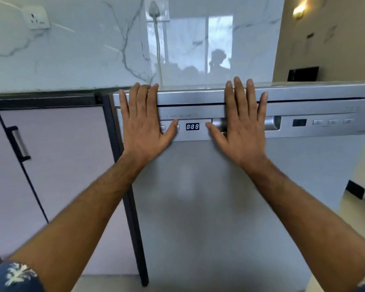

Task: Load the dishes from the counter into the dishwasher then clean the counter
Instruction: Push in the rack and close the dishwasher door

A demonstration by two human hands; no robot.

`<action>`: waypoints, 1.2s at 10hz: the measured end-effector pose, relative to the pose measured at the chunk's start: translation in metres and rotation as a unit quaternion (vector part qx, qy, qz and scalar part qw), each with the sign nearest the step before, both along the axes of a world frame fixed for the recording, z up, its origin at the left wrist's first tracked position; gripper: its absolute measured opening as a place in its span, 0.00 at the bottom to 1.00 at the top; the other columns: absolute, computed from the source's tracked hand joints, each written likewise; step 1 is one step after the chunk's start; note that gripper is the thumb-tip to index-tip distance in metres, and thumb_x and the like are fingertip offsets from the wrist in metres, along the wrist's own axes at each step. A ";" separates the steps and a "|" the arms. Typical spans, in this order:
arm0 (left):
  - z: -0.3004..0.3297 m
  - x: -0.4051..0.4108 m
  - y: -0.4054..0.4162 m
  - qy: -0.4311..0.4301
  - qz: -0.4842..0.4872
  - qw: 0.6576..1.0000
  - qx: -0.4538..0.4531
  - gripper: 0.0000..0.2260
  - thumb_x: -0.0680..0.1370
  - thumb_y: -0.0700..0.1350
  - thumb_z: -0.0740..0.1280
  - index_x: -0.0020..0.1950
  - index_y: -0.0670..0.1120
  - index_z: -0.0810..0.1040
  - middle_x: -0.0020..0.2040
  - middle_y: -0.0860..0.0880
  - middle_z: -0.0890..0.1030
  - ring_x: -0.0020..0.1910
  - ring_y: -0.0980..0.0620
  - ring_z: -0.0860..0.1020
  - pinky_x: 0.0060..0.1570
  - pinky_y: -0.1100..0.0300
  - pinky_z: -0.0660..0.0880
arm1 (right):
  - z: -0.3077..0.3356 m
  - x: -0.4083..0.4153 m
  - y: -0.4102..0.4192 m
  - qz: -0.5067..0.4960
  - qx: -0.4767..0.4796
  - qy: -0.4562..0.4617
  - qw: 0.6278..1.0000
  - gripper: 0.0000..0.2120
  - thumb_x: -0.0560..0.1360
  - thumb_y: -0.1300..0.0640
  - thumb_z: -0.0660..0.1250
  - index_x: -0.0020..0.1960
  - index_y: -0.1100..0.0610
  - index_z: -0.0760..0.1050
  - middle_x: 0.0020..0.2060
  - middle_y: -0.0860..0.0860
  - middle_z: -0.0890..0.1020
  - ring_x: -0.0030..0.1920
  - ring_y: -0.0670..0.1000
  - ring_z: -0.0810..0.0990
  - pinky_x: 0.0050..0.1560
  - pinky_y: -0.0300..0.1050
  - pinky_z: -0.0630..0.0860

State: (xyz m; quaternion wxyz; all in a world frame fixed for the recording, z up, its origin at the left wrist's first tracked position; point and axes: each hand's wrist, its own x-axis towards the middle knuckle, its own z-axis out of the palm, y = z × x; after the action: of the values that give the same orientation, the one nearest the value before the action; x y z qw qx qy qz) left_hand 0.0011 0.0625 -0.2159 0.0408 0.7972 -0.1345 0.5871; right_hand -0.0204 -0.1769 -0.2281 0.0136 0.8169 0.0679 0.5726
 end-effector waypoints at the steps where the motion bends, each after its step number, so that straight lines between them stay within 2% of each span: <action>1: -0.008 -0.004 0.002 -0.004 0.004 1.000 0.005 0.37 0.78 0.63 0.59 0.80 0.42 0.55 0.78 0.42 0.60 0.79 0.42 0.53 0.77 0.39 0.47 | -0.012 0.000 -0.001 -0.014 -0.011 -0.007 1.000 0.40 0.80 0.34 0.51 0.81 0.57 0.44 0.81 0.55 0.46 0.80 0.58 0.42 0.77 0.65 0.45; 3: -0.011 -0.001 0.005 0.006 0.025 0.999 0.020 0.37 0.80 0.64 0.55 0.81 0.42 0.51 0.80 0.42 0.55 0.80 0.42 0.49 0.77 0.38 0.46 | -0.015 0.003 0.000 -0.024 -0.019 -0.003 1.000 0.40 0.80 0.35 0.51 0.81 0.59 0.44 0.80 0.57 0.45 0.80 0.59 0.42 0.76 0.66 0.45; 12: -0.012 0.004 0.003 -0.022 0.018 1.000 0.006 0.37 0.79 0.62 0.58 0.80 0.42 0.54 0.79 0.42 0.58 0.80 0.42 0.52 0.77 0.39 0.47 | -0.018 0.010 -0.003 -0.029 -0.024 -0.012 0.999 0.40 0.80 0.35 0.49 0.81 0.60 0.44 0.80 0.58 0.46 0.80 0.59 0.43 0.76 0.66 0.47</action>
State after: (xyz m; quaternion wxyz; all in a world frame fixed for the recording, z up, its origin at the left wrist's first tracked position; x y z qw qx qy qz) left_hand 0.0051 0.0654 -0.2281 0.0222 0.7868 -0.1245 0.6041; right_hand -0.0109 -0.1797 -0.2466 0.0505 0.8110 0.0579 0.5800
